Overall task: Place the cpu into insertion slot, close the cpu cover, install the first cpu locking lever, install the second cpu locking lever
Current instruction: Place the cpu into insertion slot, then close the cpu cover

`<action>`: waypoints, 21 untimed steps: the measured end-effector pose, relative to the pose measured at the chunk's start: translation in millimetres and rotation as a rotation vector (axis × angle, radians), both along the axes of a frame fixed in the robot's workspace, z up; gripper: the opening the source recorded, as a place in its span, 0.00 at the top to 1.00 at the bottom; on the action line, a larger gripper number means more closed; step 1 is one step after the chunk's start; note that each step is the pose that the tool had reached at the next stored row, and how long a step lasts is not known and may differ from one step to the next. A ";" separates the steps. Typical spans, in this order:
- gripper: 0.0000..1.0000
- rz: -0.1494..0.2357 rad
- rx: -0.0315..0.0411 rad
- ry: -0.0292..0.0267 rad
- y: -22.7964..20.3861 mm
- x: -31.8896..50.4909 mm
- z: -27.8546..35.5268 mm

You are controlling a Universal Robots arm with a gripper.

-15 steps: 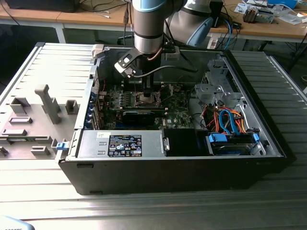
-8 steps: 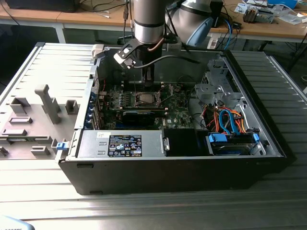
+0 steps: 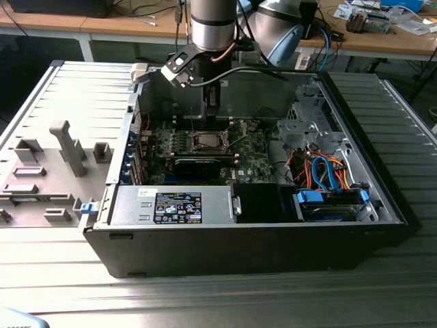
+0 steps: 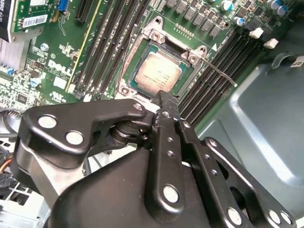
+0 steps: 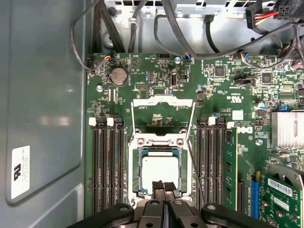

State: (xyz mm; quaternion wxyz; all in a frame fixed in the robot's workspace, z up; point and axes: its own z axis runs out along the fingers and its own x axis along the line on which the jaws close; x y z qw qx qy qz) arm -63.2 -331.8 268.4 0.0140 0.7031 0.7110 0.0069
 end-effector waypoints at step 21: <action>0.89 0.000 0.0000 0.0036 -0.5 33.0 1.4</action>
